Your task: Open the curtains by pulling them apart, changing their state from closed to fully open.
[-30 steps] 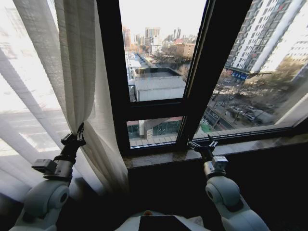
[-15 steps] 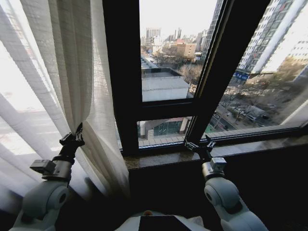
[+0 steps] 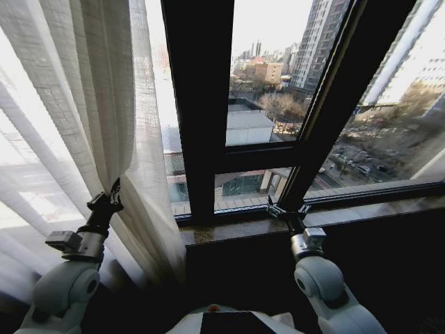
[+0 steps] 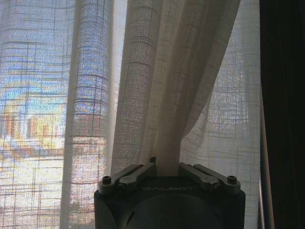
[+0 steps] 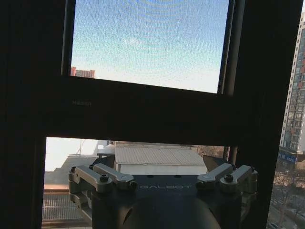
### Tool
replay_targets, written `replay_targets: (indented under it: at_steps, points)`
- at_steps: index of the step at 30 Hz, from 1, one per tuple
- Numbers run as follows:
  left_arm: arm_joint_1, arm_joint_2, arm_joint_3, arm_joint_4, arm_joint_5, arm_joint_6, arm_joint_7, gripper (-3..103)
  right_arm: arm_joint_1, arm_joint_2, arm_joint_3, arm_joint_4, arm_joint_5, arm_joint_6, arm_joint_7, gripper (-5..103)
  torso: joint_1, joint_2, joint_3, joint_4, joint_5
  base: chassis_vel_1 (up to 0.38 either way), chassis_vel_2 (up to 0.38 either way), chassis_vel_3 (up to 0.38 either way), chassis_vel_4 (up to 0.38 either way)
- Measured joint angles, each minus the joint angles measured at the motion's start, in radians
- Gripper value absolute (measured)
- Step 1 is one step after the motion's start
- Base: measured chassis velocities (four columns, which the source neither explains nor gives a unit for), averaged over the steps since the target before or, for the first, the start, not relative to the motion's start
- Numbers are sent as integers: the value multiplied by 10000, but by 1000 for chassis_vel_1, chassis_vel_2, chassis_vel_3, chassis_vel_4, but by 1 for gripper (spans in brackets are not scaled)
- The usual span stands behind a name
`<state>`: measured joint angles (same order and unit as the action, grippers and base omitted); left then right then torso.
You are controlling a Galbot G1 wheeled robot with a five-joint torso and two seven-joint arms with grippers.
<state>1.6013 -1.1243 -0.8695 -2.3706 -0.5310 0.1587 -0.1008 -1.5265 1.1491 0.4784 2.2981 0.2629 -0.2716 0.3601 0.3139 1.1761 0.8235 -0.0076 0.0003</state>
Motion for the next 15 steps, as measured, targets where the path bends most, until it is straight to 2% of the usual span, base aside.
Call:
replay_targets:
  at_steps: [15]
  points:
    - [67, -38, -50, 3, 18, -32, 12, 0, 24, 66, -244, -14, -197, 15, -1, 100, -1, -1, 0, 0, -1, 133, 146, -147, -144]
